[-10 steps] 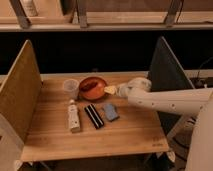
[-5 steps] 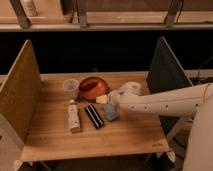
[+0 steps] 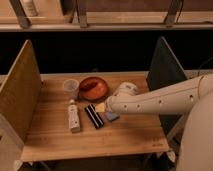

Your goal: Place the white sponge in the ceramic bowl

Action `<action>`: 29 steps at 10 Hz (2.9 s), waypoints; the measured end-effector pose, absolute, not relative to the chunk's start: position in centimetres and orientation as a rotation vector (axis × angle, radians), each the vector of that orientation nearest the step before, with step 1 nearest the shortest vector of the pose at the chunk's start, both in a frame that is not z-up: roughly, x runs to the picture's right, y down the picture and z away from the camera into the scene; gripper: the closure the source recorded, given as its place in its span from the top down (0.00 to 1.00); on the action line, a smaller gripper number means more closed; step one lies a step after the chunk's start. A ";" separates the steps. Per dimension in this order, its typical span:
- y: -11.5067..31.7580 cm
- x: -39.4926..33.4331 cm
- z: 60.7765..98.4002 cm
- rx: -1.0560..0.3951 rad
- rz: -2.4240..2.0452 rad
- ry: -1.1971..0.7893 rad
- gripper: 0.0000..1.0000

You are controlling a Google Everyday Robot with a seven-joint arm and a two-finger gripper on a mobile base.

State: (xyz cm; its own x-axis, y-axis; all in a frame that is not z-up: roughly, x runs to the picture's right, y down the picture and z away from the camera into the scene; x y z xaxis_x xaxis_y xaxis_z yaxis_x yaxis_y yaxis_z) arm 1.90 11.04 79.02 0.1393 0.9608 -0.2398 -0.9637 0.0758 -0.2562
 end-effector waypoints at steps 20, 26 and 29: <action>24.5 -1.7 76.3 -0.816 0.979 -0.198 0.80; 19.3 4.9 75.9 -0.713 1.015 -0.080 0.80; 19.3 4.9 76.0 -0.713 1.018 -0.082 0.80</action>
State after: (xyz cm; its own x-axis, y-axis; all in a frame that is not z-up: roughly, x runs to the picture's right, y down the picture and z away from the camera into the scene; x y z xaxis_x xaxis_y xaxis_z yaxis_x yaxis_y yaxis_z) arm 4.85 19.27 75.97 0.5429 0.7997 -0.2563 -0.7486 0.3226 -0.5793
